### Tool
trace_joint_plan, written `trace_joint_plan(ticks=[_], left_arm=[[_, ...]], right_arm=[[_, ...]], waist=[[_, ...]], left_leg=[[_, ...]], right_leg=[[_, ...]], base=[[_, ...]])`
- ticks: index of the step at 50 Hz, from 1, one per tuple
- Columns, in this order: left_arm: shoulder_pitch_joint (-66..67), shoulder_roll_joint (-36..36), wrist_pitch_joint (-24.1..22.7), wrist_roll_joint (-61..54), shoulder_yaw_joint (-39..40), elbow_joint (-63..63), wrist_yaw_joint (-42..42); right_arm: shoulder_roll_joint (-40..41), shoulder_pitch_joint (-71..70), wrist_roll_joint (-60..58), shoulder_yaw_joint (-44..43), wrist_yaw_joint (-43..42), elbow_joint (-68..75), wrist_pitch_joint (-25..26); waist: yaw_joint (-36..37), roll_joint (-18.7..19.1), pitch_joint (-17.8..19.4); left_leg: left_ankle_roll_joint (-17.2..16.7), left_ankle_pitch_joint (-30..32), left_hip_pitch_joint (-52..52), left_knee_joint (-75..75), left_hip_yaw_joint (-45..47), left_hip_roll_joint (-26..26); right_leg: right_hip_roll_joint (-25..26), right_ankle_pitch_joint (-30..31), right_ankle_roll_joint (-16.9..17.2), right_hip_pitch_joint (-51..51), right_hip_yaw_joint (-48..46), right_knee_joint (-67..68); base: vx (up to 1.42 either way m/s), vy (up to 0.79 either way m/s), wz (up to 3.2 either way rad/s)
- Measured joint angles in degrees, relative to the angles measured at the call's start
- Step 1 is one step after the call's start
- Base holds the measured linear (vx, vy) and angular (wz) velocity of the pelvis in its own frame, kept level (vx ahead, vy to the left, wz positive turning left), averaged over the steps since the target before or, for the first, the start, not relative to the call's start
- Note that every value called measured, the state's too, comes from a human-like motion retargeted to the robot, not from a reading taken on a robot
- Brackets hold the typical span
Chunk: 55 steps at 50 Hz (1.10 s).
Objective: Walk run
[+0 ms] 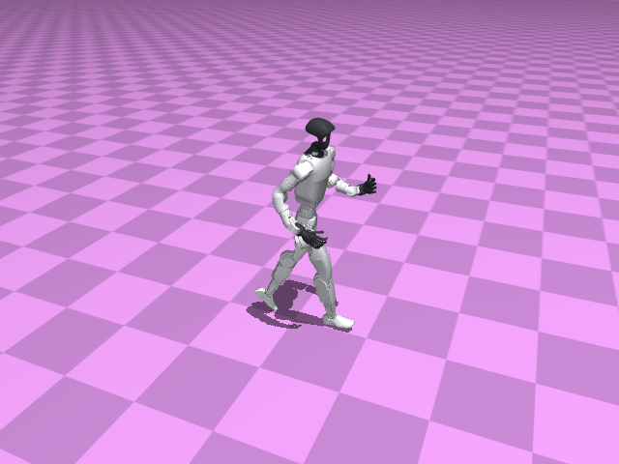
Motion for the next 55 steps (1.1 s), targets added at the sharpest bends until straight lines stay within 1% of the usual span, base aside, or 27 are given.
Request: trace_joint_plan(ticks=[2, 3, 5, 6, 8, 10, 13, 15, 17, 20, 22, 23, 25, 27, 28, 30, 31, 33, 35, 41, 43, 45, 47, 48, 50, 53, 55], left_arm=[[1.7, -0.3, 0.6, 0.7, 0.0, 1.4, -1.8], [3.1, -0.9, 0.8, 1.2, 0.3, 2.4, -2.7], [7.8, -2.2, 0.6, 3.6, 3.4, 5.4, -5.9], [10.6, -2.8, 0.1, 5.9, 5.1, 7.5, -7.8], [16.3, -4.4, -2.1, 10.6, 7.6, 11.5, -8.9], [22.6, -5.9, -5.9, 14.9, 9.2, 14.8, -6.0], [31.7, -9.0, -5.8, 13.0, 12.3, 16.4, -4.2], [36.0, -11.2, -4.0, 10.3, 15.4, 16.9, -5.2], [39.0, -12.0, -2.9, 8.3, 17.4, 16.9, -5.9], [41.2, -11.5, -3.1, 7.3, 18.6, 15.9, -5.6], [40.3, -10.0, -3.1, 7.4, 17.7, 14.4, -4.6], [39.4, -9.3, -3.0, 7.4, 17.0, 13.5, -4.0], [36.8, -8.4, -2.6, 7.7, 15.4, 11.4, -2.7], [33.0, -7.1, -1.8, 7.7, 13.2, 9.7, -1.7], [30.6, -6.4, -1.7, 7.2, 11.5, 9.3, -1.3], [22.1, -6.0, -1.1, 5.6, 13.2, 10.3, -0.7], [18.6, -5.8, -0.2, 4.6, 13.1, 10.2, -1.2], [12.8, -6.2, 0.6, 2.5, 10.4, 9.5, -1.1], [8.2, -6.0, 0.4, 0.3, 7.8, 7.6, 0.2], [5.3, -3.1, 0.1, 2.0, 4.5, 1.0, 1.4], [6.1, -2.5, 0.4, 3.5, 4.9, 0.3, 1.3], [7.5, -2.2, 0.6, 4.5, 5.3, 0.7, 1.8], [10.0, -2.0, 0.8, 5.0, 4.7, 2.0, 1.8], [11.7, -2.0, 1.0, 5.1, 4.6, 2.8, 1.3], [16.8, -2.9, 1.7, 7.0, 6.1, 6.5, -2.9], [22.3, -4.6, 0.9, 14.0, 9.5, 17.6, -8.5], [27.8, -5.4, -1.5, 16.1, 11.1, 23.3, -8.1]], right_arm=[[1.7, -1.0, -1.5, -0.6, -1.9, -1.1, -0.6], [2.7, -1.8, -2.2, -0.9, -3.0, -1.8, -0.8], [5.5, -4.5, -3.1, -0.1, -5.3, -2.9, -0.9], [7.6, -6.9, -2.5, -1.5, -5.9, -2.9, -0.7], [10.8, -12.2, -0.6, -4.1, -6.1, -3.9, 0.0], [12.3, -17.3, 3.6, -2.6, -6.5, -5.8, 0.1], [10.9, -20.8, 9.4, 0.8, -9.0, -10.1, -2.1], [8.4, -21.6, 10.7, 2.2, -9.4, -12.7, -2.7], [6.0, -21.4, 9.6, 3.0, -8.9, -14.3, -2.7], [4.0, -19.2, 5.8, 2.4, -7.9, -14.3, -1.3], [4.2, -17.2, 2.9, 1.3, -8.2, -12.9, -0.3], [4.3, -16.0, 1.9, 1.2, -8.7, -12.0, -0.1], [4.0, -13.0, 0.8, 1.8, -9.4, -10.3, -0.2], [3.4, -9.6, 0.8, 1.8, -7.9, -7.6, -0.3], [3.6, -8.0, 0.3, 1.2, -6.1, -5.5, -0.3], [3.9, -7.4, -0.5, 1.1, -1.0, 0.3, 0.5], [4.2, -6.3, -0.2, 1.6, 0.4, 2.1, 1.2], [3.9, -3.4, 1.4, 2.7, 2.4, 4.0, 1.7], [2.6, -0.7, 3.4, 2.0, 3.9, 4.1, 1.2], [1.0, 1.8, 1.0, -1.6, 2.0, 1.6, 0.6], [3.0, 0.4, -1.4, -2.7, 0.2, 0.2, 1.1], [5.8, -1.8, -3.8, -3.3, -2.4, -1.8, 1.7], [8.8, -3.5, -5.7, -3.9, -5.1, -4.5, 2.2], [10.2, -4.3, -6.8, -3.9, -6.5, -6.0, 2.5], [13.0, -5.8, -8.9, -2.8, -9.6, -7.4, 2.8], [15.0, -13.9, -5.8, -6.0, -10.4, -5.3, 3.0], [14.2, -17.4, -3.4, -1.8, -10.2, -5.1, 3.2]], waist=[[-1.8, 1.2, -0.5], [-2.7, 1.7, -0.7], [-1.5, 3.0, -0.4], [0.3, 2.9, 0.0], [3.4, 0.3, -0.1], [5.2, -4.8, -1.5], [7.4, -5.9, -1.0], [11.4, -6.8, 0.0], [17.0, -7.7, 1.0], [23.0, -7.7, 2.5], [24.1, -7.7, 3.1], [23.7, -7.4, 3.3], [22.8, -8.0, 4.0], [19.1, -13.1, 3.4], [17.4, -14.3, 2.9], [17.2, -14.4, 2.6], [19.1, -11.6, 1.7], [19.2, -7.6, 0.8], [15.9, -5.3, 0.7], [5.2, -1.7, -1.3], [3.0, -1.1, -1.5], [2.7, -0.4, -1.6], [1.3, 1.1, -0.8], [2.2, 2.2, -0.7], [4.7, 4.3, -0.8], [7.8, -0.1, -2.7], [7.3, -2.6, -3.5]], left_leg=[[-4.4, 6.4, 1.1, 5.1, -0.4, 1.3], [-6.8, 9.2, 0.8, 10.5, -0.3, 1.5], [-7.2, 10.2, -5.0, 31.6, 6.1, 5.3], [-6.6, 10.2, -7.4, 40.0, 3.3, 5.8], [-5.7, 10.2, -12.7, 46.6, -3.9, -2.7], [-2.5, 7.7, -18.3, 46.0, -4.2, -8.8], [8.8, -4.9, -26.5, 41.6, 1.2, -3.3], [11.8, -10.9, -30.1, 33.1, 6.4, 0.0], [10.8, -12.9, -31.3, 20.7, 9.6, 0.9], [7.9, -17.5, -31.8, 4.5, -0.7, -3.1], [-2.9, -19.2, -31.7, -1.4, -7.9, -3.2], [-4.8, -19.1, -31.5, -2.7, -8.7, -3.1], [0.3, -10.4, -30.3, -1.2, -6.8, -4.4], [9.4, -24.1, -28.3, 7.7, -4.9, -12.0], [8.7, -27.4, -27.8, 12.1, -6.4, -13.8], [7.8, -31.4, -28.0, 16.6, -2.0, -9.3], [7.6, -31.5, -26.1, 14.5, -1.4, -4.5], [7.4, -31.9, -22.1, 12.0, -2.1, 0.7], [8.1, -29.7, -18.9, 10.0, -3.2, 1.1], [4.7, -6.6, -7.0, 1.2, -1.3, -1.1], [2.9, 1.4, -3.0, -0.4, -1.0, -1.9], [-0.2, 7.3, 0.4, 0.1, 0.7, -1.8], [-5.2, 10.2, 1.2, 8.7, -1.5, -0.2], [-8.0, 10.2, -0.4, 17.0, -0.9, 1.2], [-6.3, 10.2, -4.7, 34.9, 3.1, 4.9], [-2.5, 8.8, -12.2, 41.7, -1.1, -1.4], [1.9, 1.2, -17.1, 43.8, 0.9, -1.6]], right_leg=[[-1.5, 1.0, -9.5, 0.7, -6.7, 3.6], [-3.6, -0.5, -10.8, 1.6, -8.2, 7.1], [4.0, -9.6, -11.3, 0.1, 7.7, 16.8], [2.9, -10.5, -11.3, 1.3, 4.9, 19.3], [1.6, -11.3, -11.3, 4.5, 7.6, 19.2], [0.5, -10.6, -11.3, 7.7, 14.9, 16.0], [3.3, -5.7, -11.3, 14.0, 19.7, 9.1], [3.8, 0.7, -11.3, 18.1, 20.4, 5.6], [5.3, 8.4, -11.3, 22.3, 21.6, 3.2], [8.2, 19.2, -11.3, 29.3, 22.4, 0.7], [9.6, 25.6, -10.0, 33.4, 21.8, 0.8], [10.4, 28.5, -8.3, 35.0, 21.1, 1.9], [10.0, 31.6, -4.3, 35.6, 18.5, 12.0], [5.6, 31.6, 2.9, 30.4, 16.7, 33.1], [4.6, 31.6, 5.6, 27.7, 13.8, 42.3], [3.6, 31.6, 8.3, 22.6, 14.1, 50.1], [6.0, 31.6, 4.9, 20.1, 12.4, 46.4], [9.1, 25.4, 1.4, 15.0, 9.2, 42.8], [9.2, 15.8, 2.5, 9.5, 7.1, 40.4], [0.5, 3.6, 7.0, 0.4, 1.2, 13.5], [0.9, -0.9, 8.7, -0.7, 5.0, 4.4], [0.5, -0.7, 8.4, -0.9, 5.4, -0.1], [1.4, 3.8, -2.6, 0.0, 2.0, 2.6], [2.6, 2.1, -7.4, 0.7, -0.5, 5.6], [10.3, -5.7, -11.2, 2.0, 7.0, 13.6], [6.2, -8.5, -9.2, 5.9, 12.0, 14.2], [4.0, -8.6, -8.7, 10.5, 12.9, 12.1]], base=[[1.30, -0.53, -0.23], [1.50, -0.47, -0.41], [1.19, -0.27, -1.55], [1.18, -0.53, -2.00], [1.13, -0.74, -1.96], [0.89, -0.59, -2.11], [1.17, -0.53, -2.18], [1.08, -0.31, -3.01], [1.15, -0.30, -3.25], [1.24, -0.39, -2.41], [1.49, -0.34, -1.06], [1.68, -0.24, -0.54], [1.35, -0.21, -0.22], [1.61, -0.24, 0.70], [1.48, -0.29, 0.21], [0.95, -0.40, -1.52], [0.96, -0.47, -2.31], [1.23, -0.46, -0.98], [1.15, -0.38, 0.26], [1.14, -0.27, -0.10], [1.50, -0.51, -0.61], [1.18, -0.32, -0.96], [1.23, -0.24, -0.79], [1.55, -0.40, -1.48], [1.54, -0.45, -1.68], [1.43, -0.25, -0.73], [1.23, -0.17, -0.83]])
